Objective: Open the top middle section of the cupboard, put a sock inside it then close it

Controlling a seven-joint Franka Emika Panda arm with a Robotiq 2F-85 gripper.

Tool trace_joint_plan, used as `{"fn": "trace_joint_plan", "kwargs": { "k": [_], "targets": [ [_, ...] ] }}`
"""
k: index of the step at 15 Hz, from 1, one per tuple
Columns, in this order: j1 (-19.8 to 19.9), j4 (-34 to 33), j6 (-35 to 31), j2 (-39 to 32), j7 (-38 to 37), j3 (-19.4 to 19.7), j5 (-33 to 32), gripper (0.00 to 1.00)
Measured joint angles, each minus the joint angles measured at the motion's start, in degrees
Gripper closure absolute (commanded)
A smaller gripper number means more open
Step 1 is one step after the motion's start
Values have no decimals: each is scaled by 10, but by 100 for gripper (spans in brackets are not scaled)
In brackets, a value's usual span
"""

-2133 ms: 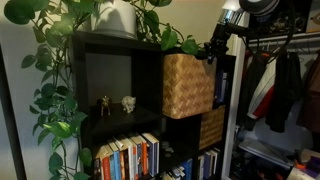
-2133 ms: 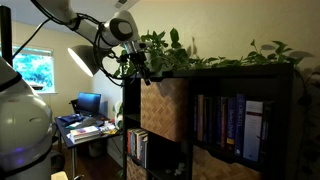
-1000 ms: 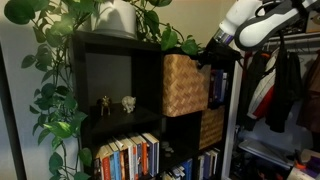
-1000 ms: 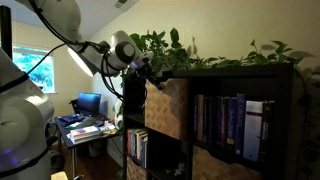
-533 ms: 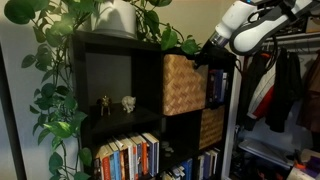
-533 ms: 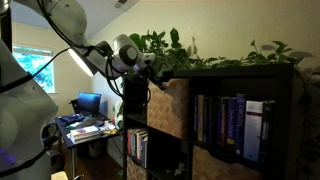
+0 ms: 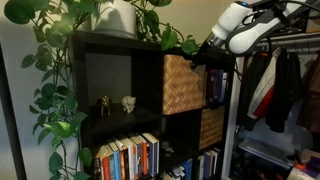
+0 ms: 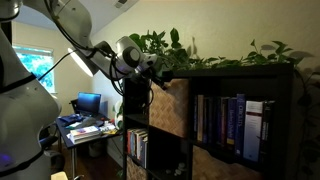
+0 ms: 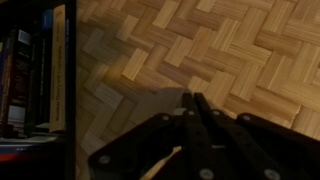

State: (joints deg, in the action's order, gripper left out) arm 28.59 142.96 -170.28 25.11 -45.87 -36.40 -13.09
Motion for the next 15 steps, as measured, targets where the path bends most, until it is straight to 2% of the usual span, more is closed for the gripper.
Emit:
{"fn": "trace_joint_plan", "kwargs": {
  "k": [1, 3, 5, 9, 13, 15],
  "targets": [
    [7, -4, -1, -4, 0, -6, 0, 68],
    [11, -10, 6, -7, 3, -10, 0, 66],
    [0, -26, 63, -7, 19, -2, 4, 54],
    [-94, -87, 239, -3, 57, 82, 14, 30],
    [-146, -168, 422, 1, 96, 136, 63, 4],
    [-177, -204, 509, -1, 102, 170, 77, 0]
  ]
}}
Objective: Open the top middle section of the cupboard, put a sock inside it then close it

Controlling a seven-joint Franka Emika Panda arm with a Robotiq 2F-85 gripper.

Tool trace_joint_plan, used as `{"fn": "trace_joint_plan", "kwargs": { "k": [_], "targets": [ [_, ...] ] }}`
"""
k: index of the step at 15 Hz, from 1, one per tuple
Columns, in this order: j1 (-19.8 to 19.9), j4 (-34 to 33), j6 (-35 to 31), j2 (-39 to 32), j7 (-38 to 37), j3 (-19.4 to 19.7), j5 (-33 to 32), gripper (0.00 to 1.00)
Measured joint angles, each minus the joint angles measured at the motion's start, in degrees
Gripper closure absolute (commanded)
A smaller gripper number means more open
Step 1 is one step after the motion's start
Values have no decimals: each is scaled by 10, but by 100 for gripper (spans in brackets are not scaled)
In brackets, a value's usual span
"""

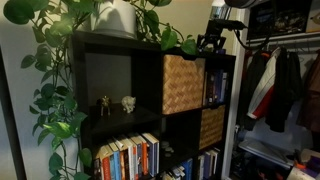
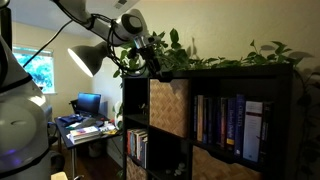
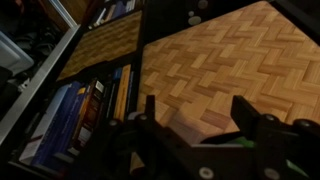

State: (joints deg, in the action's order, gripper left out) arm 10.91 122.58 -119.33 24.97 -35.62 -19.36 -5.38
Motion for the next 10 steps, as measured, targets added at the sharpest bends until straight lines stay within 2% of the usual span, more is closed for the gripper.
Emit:
{"fn": "trace_joint_plan", "kwargs": {
  "k": [2, 5, 10],
  "targets": [
    [-24, -29, 71, -2, 9, 29, 17, 0],
    [-44, -52, 138, -3, 14, 57, 33, 0],
    [-53, -55, 153, -4, 15, 70, 39, 0]
  ]
}}
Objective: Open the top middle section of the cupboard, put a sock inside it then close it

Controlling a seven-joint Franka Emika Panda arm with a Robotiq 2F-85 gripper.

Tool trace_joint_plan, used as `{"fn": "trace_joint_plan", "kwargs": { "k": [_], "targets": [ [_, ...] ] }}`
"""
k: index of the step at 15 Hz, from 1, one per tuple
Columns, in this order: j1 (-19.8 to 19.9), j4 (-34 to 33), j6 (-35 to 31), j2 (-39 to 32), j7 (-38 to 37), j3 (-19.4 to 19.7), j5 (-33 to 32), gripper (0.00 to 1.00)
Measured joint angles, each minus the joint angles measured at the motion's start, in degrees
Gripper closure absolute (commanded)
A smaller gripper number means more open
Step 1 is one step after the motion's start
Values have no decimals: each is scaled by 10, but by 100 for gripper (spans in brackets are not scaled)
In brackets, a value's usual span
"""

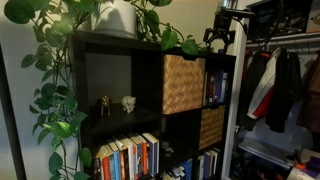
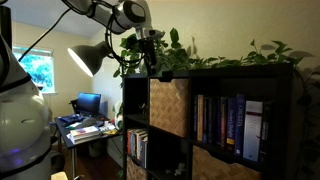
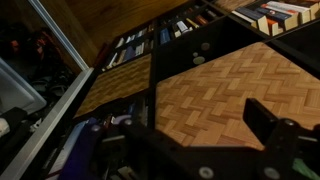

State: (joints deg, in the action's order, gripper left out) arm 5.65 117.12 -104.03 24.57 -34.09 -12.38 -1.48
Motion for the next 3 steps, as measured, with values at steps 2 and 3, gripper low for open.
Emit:
{"fn": "trace_joint_plan", "kwargs": {
  "k": [2, 3],
  "targets": [
    [-2, 0, 0, 0, 0, 0, 0, 0],
    [-2, 0, 0, 0, 0, 0, 0, 0]
  ]
}}
